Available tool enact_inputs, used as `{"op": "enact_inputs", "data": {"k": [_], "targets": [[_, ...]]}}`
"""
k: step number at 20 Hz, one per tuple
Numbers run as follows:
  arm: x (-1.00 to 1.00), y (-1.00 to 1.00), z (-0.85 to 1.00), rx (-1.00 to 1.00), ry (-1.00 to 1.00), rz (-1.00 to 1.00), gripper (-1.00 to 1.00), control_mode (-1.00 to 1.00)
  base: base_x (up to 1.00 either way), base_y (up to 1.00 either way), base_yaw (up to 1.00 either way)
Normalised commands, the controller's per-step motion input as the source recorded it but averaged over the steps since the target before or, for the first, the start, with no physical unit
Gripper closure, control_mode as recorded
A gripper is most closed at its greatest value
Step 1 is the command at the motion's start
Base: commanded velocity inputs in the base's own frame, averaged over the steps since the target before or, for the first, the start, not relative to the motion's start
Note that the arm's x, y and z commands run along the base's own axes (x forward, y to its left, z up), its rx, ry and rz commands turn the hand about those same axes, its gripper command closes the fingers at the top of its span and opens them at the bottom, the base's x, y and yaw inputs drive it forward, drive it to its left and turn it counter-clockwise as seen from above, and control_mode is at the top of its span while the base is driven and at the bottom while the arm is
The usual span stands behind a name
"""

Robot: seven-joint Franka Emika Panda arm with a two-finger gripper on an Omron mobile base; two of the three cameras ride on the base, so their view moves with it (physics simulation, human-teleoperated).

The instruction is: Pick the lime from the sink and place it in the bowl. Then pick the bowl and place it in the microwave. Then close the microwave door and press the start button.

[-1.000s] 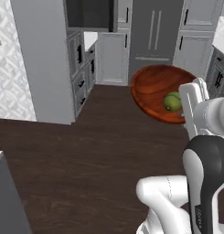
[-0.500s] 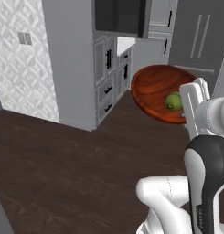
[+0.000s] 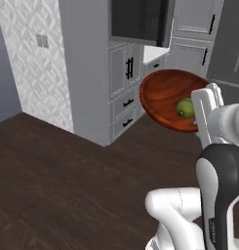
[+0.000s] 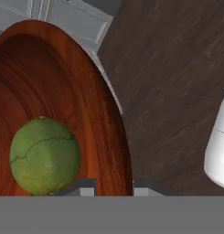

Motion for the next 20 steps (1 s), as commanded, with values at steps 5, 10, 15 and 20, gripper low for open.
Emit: {"op": "enact_inputs", "data": {"k": [5,10,15,20], "targets": [[0.0,0.0,0.0,0.0,0.0,0.0,1.0,1.0,0.03,-1.0,0.38],[0.0,0.0,0.0,0.0,0.0,0.0,1.0,1.0,0.04,-1.0,0.38],[0.0,0.0,0.0,0.0,0.0,0.0,1.0,1.0,0.06,-1.0,0.37],[0.0,0.0,0.0,0.0,0.0,0.0,1.0,1.0,0.07,-1.0,0.37]]}}
